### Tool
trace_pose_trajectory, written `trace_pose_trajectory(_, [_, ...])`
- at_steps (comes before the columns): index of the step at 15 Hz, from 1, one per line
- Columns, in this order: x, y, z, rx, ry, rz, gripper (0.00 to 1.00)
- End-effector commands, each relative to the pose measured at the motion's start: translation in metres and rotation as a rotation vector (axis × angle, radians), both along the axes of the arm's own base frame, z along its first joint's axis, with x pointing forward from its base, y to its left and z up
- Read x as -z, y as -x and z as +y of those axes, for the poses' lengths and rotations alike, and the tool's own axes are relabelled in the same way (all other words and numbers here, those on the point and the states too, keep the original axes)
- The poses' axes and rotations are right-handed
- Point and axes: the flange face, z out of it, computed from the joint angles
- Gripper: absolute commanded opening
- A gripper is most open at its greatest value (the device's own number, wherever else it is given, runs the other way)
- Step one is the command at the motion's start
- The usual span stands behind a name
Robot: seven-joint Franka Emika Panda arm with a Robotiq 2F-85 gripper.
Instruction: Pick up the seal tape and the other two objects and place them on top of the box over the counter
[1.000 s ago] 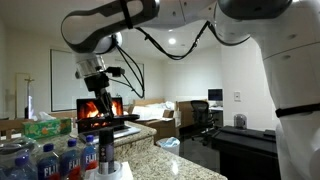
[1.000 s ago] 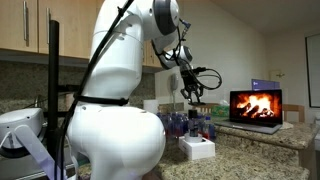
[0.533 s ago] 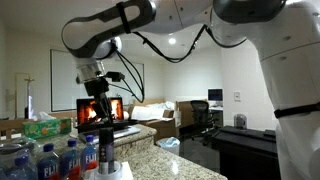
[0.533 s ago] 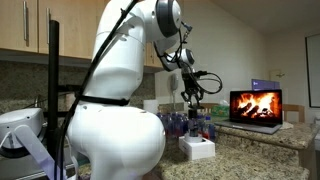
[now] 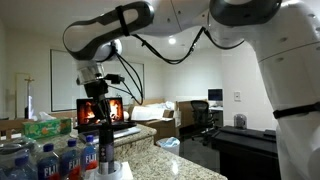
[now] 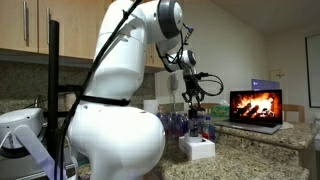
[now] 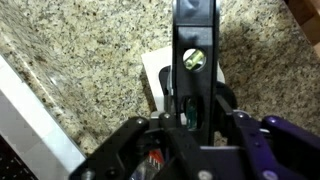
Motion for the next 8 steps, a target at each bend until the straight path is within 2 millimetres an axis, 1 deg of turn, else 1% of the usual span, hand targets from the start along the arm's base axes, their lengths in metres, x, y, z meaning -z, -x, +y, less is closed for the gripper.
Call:
trace_pose_trajectory(1, [-0.004,-0.0043,-0.0007,-0.009,-0.032,0.015,0.16])
trace_pose_trajectory(8, [-0.0063,-0.0029,0.0049,0.003,-0.034,0.027,0.16])
